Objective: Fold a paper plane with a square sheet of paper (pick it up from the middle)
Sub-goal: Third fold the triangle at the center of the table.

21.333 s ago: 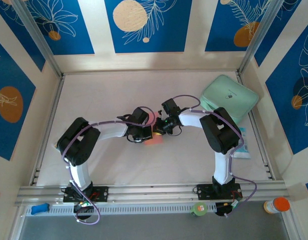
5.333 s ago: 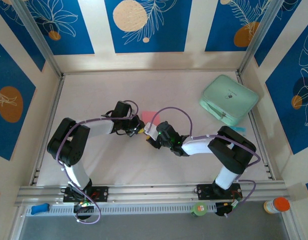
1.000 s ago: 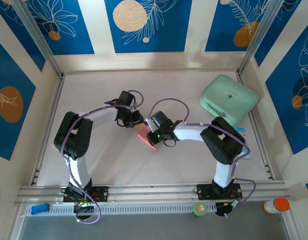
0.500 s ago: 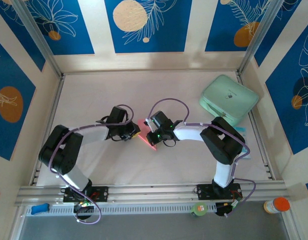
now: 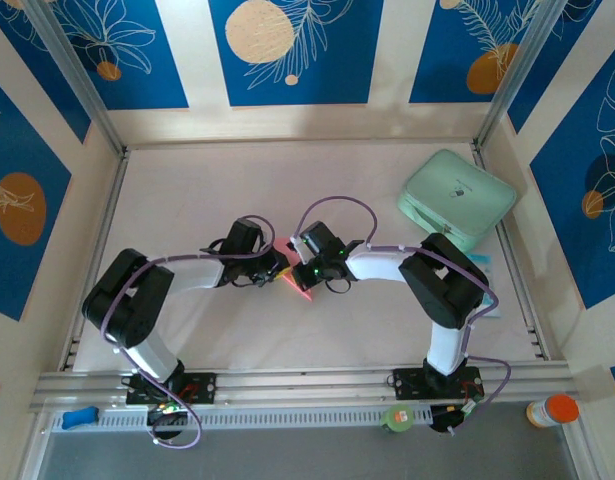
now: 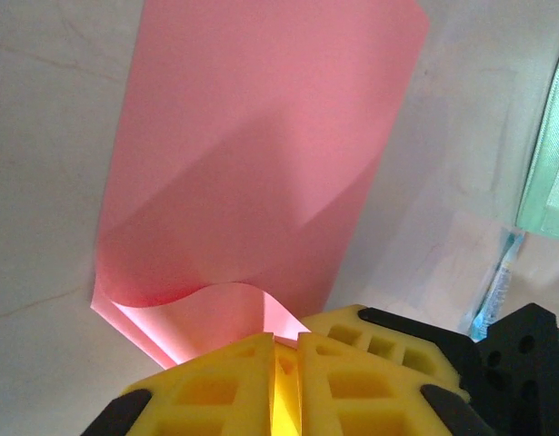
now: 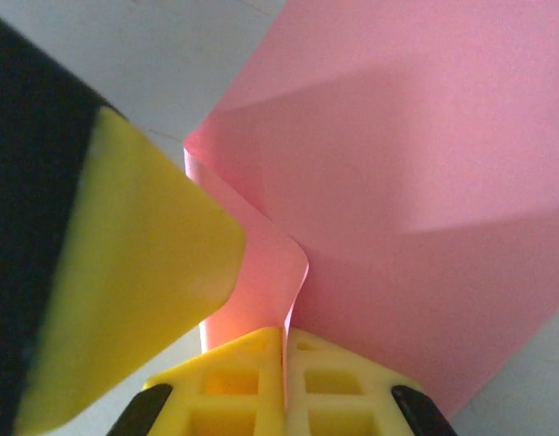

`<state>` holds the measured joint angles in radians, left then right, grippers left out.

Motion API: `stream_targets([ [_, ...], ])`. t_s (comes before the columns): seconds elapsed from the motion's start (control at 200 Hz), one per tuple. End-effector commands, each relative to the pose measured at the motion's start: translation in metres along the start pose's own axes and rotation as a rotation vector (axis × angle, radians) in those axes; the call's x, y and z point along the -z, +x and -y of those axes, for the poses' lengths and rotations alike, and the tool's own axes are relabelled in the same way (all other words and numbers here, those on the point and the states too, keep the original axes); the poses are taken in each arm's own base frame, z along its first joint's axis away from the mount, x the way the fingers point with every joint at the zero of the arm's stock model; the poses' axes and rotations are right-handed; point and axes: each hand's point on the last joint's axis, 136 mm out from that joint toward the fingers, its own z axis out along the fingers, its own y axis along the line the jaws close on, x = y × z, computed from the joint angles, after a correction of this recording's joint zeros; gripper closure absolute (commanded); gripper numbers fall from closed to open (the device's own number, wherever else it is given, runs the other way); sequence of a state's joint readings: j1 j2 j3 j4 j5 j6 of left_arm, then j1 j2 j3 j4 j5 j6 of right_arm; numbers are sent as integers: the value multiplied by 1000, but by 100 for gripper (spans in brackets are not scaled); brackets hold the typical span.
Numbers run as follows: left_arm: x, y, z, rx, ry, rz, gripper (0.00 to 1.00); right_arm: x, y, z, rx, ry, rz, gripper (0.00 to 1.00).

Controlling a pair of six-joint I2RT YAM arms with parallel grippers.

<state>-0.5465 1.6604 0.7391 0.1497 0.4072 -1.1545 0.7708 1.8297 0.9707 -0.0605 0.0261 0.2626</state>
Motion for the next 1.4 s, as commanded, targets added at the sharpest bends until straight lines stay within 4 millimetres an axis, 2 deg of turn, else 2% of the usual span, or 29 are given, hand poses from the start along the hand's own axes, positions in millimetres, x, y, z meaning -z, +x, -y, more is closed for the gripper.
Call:
stream_targets([
  [0.0,-5,3,-11,-1,-36,-6,85,-10,22,13,-26,40,-82,100],
  [0.72,-19,6,-33,-4,-98,-32,86,-10,26,12,-26,36,-86,100],
  [0.935,-18,8,-44,15,-137,-31,86,-7,20,12,-39,35,-69,100],
  [1.081,-18,9,-49,23,-159,-38,86,10,3,5,-67,-1,-24,91],
  [1.251,-19,11,-56,32,-186,-45,86,47,-21,-1,-166,-47,43,64],
  [1.316,-19,11,-57,38,-190,-47,86,58,-23,-1,-218,-71,47,59],
  [1.396,-19,12,-58,41,-192,-48,86,67,-20,-4,-266,-109,28,57],
])
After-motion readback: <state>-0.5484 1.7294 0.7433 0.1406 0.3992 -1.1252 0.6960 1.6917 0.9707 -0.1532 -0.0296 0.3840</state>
